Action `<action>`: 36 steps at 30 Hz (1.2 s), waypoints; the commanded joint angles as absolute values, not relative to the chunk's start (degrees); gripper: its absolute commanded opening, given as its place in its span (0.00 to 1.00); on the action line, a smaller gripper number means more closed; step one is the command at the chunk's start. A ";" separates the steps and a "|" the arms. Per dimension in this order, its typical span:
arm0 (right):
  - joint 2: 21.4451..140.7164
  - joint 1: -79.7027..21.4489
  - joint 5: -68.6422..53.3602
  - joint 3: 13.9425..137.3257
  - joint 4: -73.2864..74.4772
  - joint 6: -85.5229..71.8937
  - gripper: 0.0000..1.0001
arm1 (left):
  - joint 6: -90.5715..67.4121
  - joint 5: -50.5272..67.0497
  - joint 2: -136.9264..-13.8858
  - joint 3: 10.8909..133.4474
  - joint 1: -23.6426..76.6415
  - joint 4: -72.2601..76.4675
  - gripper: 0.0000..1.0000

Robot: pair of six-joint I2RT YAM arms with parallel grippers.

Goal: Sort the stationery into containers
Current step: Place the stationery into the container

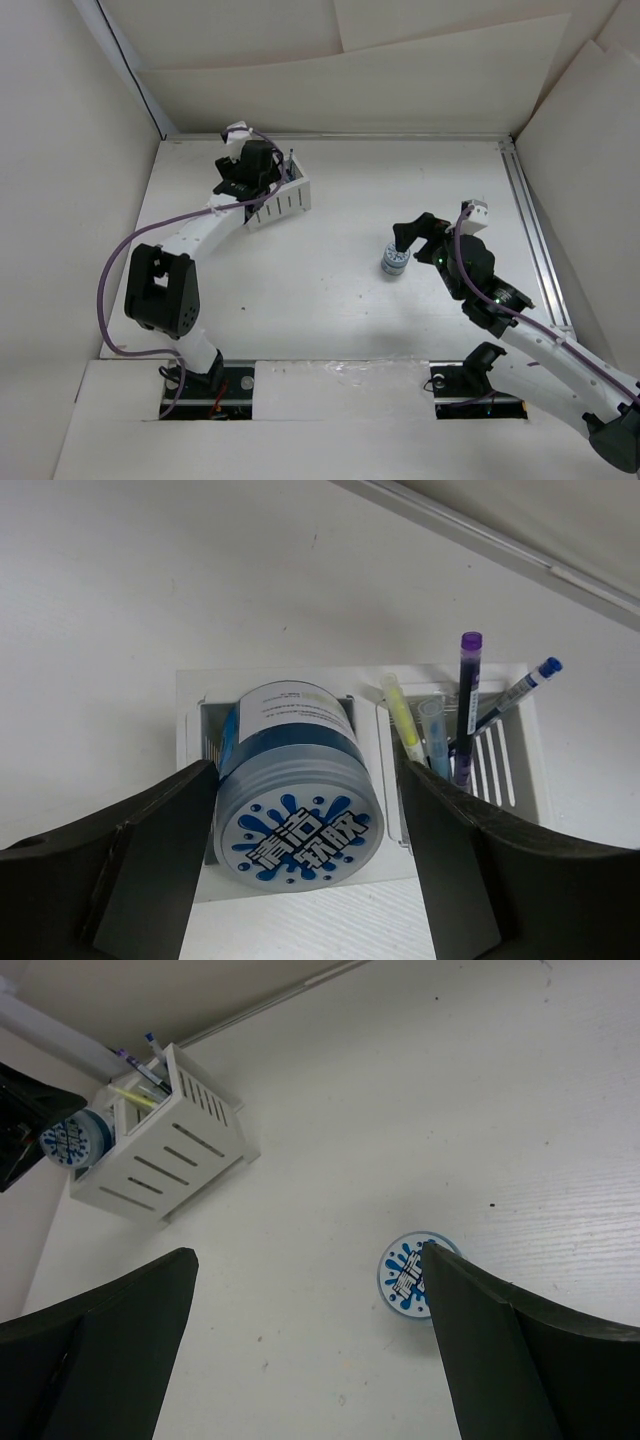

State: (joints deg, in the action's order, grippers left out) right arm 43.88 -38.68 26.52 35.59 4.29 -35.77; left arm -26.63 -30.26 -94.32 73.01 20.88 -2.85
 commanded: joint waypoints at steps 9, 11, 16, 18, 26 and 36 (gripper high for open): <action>43.07 -38.41 26.28 35.60 1.32 -35.07 1.00 | -26.98 -28.92 -86.13 74.97 21.79 -1.93 0.62; 43.07 -38.41 26.28 35.60 1.32 -35.07 1.00 | -27.51 -28.31 -86.13 74.01 21.80 -2.54 0.62; 43.07 -38.41 25.75 35.60 1.32 -35.07 1.00 | -28.04 -29.00 -87.00 71.63 21.80 -2.55 0.64; 43.07 -38.41 25.23 35.60 1.32 -35.07 1.00 | -27.52 -29.00 -88.41 73.02 22.41 -3.59 0.65; 43.07 -38.41 25.22 35.60 1.32 -34.54 1.00 | -26.98 -31.46 -93.24 74.36 22.94 -5.45 0.68; 43.07 -38.41 25.22 35.60 1.32 -34.54 1.00 | -27.51 -34.01 -91.50 71.39 22.94 -3.61 0.62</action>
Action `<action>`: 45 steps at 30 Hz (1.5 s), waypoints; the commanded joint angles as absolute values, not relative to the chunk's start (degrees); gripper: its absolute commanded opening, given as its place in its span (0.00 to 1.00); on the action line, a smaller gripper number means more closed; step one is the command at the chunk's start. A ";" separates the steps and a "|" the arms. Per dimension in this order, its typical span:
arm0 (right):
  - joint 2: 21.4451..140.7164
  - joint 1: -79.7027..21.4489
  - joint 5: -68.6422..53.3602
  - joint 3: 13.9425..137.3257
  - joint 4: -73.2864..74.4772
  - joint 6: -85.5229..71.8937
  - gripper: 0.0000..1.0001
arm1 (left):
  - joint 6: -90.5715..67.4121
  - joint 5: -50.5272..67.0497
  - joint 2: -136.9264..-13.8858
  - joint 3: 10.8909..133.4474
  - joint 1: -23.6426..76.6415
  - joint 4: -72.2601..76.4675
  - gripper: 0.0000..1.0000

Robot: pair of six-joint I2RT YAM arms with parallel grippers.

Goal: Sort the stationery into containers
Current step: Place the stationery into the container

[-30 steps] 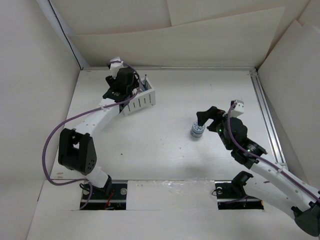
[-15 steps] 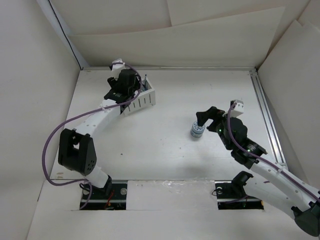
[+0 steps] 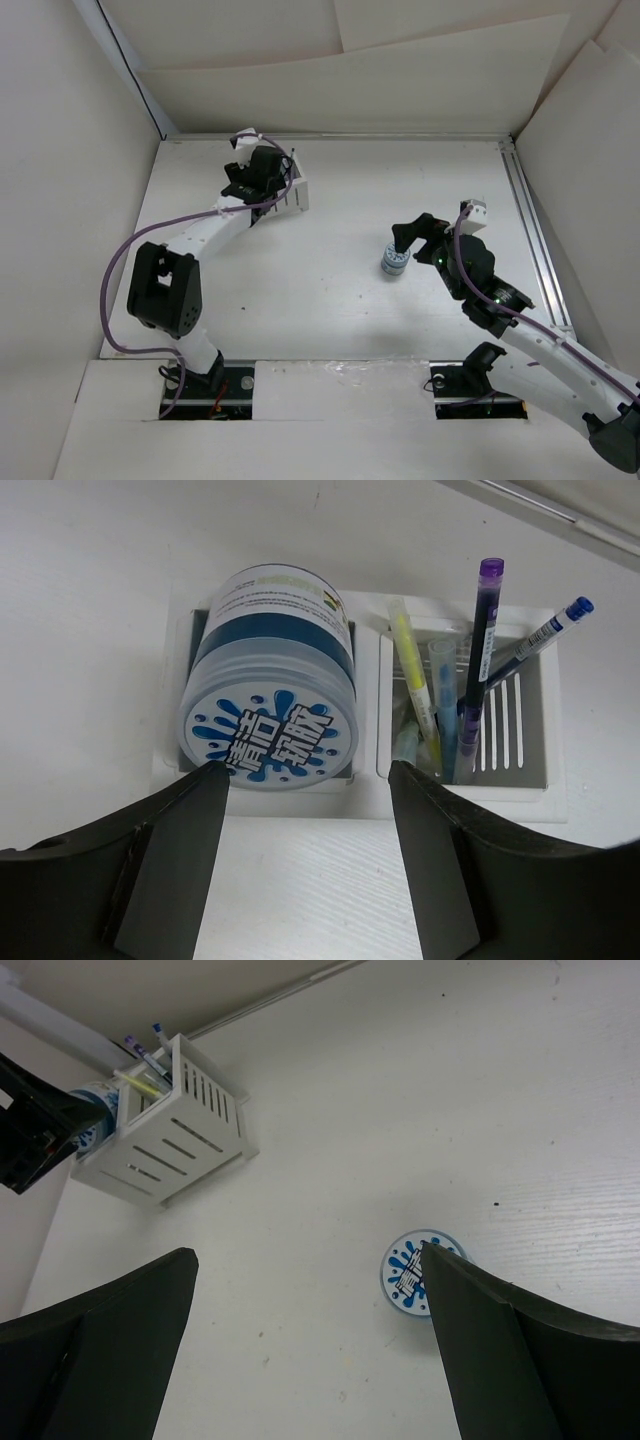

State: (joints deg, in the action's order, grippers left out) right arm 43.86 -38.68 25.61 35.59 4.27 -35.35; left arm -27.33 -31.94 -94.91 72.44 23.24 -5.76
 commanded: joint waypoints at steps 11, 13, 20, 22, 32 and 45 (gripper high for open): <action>43.59 -38.41 24.18 35.60 0.79 -34.54 1.00 | -27.51 -35.33 -88.85 72.06 22.94 -3.16 0.67; 43.59 -38.41 24.17 35.60 0.79 -34.54 1.00 | -27.51 -35.33 -90.08 72.68 22.33 -3.16 0.70; 44.12 -38.41 23.65 35.60 0.79 -34.54 1.00 | -26.63 -32.87 -94.48 75.94 20.83 -4.66 0.74; 44.12 -38.41 23.64 35.60 0.79 -34.54 1.00 | -26.02 -32.87 -95.01 76.46 20.83 -4.66 0.74; 44.12 -38.41 23.64 35.60 0.79 -34.54 1.00 | -25.49 -33.93 -97.38 77.44 20.83 -5.27 0.71; 44.12 -38.41 23.12 35.60 0.79 -34.01 1.00 | -25.49 -35.16 -95.19 74.97 20.83 -3.60 0.76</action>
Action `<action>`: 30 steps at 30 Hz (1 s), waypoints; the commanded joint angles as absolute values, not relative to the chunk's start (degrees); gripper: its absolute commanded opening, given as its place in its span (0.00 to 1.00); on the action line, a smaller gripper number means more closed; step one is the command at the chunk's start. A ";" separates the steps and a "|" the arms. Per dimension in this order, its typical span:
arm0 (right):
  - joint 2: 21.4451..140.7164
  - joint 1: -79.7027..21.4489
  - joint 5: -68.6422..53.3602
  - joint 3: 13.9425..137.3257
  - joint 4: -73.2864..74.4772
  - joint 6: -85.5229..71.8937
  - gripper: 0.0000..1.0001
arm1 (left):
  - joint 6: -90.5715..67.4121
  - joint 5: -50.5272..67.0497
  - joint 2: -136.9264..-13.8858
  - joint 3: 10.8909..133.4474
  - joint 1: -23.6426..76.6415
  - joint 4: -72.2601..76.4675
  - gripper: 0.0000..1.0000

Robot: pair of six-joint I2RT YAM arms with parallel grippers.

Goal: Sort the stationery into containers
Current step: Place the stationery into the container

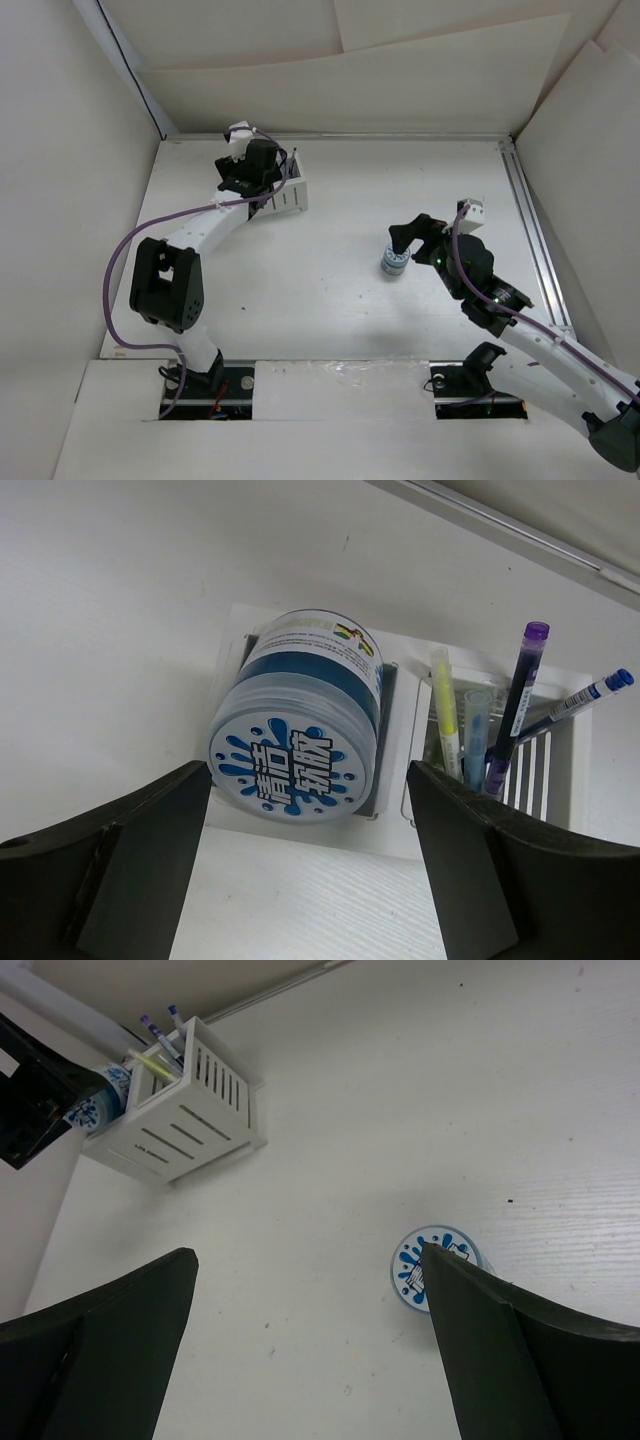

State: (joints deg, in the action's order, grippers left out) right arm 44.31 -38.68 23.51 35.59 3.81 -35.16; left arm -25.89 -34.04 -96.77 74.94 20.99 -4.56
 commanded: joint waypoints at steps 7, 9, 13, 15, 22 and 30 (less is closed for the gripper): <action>44.12 -38.41 22.59 35.60 0.79 -34.01 1.00 | -26.10 -35.86 -92.02 71.64 20.83 -2.20 0.86; 44.12 -38.41 22.59 35.60 0.79 -34.01 1.00 | -26.10 -35.86 -92.02 71.63 20.83 -2.20 0.86; 43.51 -38.41 22.59 35.60 0.79 -34.01 1.00 | -25.49 -35.24 -92.02 71.63 20.83 -0.80 0.86; 43.51 -38.41 22.59 35.60 0.79 -34.01 1.00 | -25.49 -35.24 -92.72 72.41 20.83 -0.79 0.84; 43.51 -38.41 22.59 35.60 0.79 -34.01 1.00 | -23.82 -36.39 -97.46 77.08 20.30 -1.32 0.76; 43.51 -38.41 22.59 35.60 0.26 -34.01 1.00 | -22.76 -35.86 -98.09 78.84 20.30 -1.85 0.58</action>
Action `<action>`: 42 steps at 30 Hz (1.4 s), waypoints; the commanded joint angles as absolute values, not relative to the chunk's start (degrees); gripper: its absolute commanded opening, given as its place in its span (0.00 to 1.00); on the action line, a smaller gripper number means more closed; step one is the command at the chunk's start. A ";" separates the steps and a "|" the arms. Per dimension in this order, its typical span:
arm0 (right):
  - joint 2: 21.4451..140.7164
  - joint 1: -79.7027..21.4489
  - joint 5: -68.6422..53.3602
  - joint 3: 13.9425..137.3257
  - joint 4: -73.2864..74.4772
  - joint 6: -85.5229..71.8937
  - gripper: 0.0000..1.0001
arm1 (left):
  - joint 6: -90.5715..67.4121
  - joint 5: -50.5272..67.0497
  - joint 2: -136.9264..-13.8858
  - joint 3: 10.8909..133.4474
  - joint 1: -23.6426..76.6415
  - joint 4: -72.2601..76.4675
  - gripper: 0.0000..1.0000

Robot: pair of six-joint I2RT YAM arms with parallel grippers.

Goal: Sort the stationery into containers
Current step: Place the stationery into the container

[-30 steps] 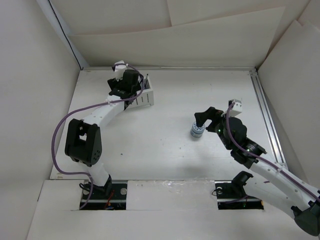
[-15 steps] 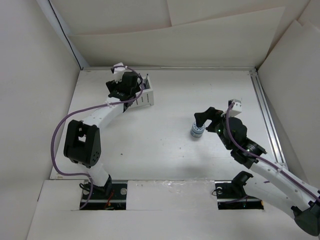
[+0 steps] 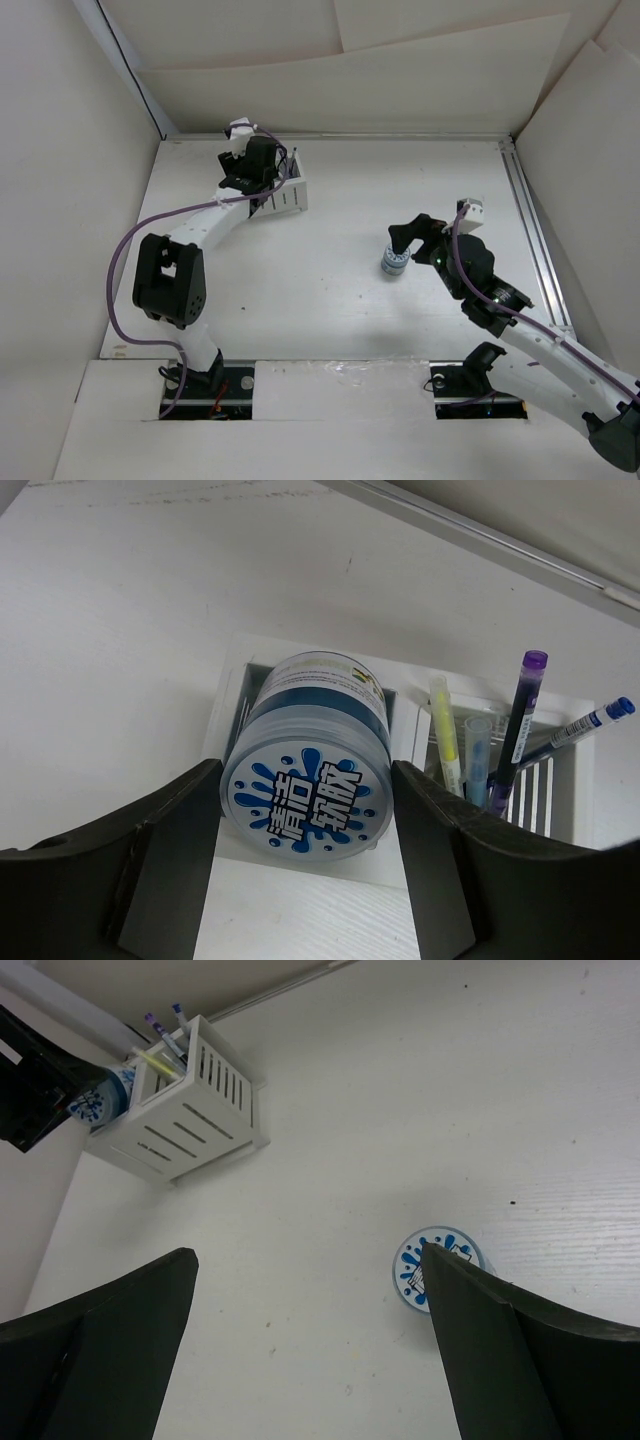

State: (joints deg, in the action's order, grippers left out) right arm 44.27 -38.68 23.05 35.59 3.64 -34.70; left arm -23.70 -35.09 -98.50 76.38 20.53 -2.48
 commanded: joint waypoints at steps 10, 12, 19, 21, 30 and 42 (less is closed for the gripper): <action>44.03 -38.41 22.07 35.60 0.26 -34.01 1.00 | -22.76 -32.52 -97.39 80.76 20.30 -4.91 0.32; 44.03 -38.41 22.06 35.60 0.26 -34.01 1.00 | -22.76 -30.43 -96.77 82.95 20.30 -7.19 0.30; 44.03 -38.41 22.06 35.60 0.26 -34.01 1.00 | -22.15 -25.85 -98.17 91.30 20.30 -16.08 0.24; 44.03 -38.41 22.06 35.60 0.26 -34.01 1.00 | -22.15 -24.44 -98.78 93.16 19.78 -17.66 0.24; 42.98 -38.41 22.06 35.60 0.26 -34.01 1.00 | -20.83 -18.71 -102.22 99.49 16.52 -24.08 0.21; 42.98 -38.41 21.53 35.60 0.26 -34.01 1.00 | -17.94 -11.96 -104.93 104.14 12.57 -29.35 0.21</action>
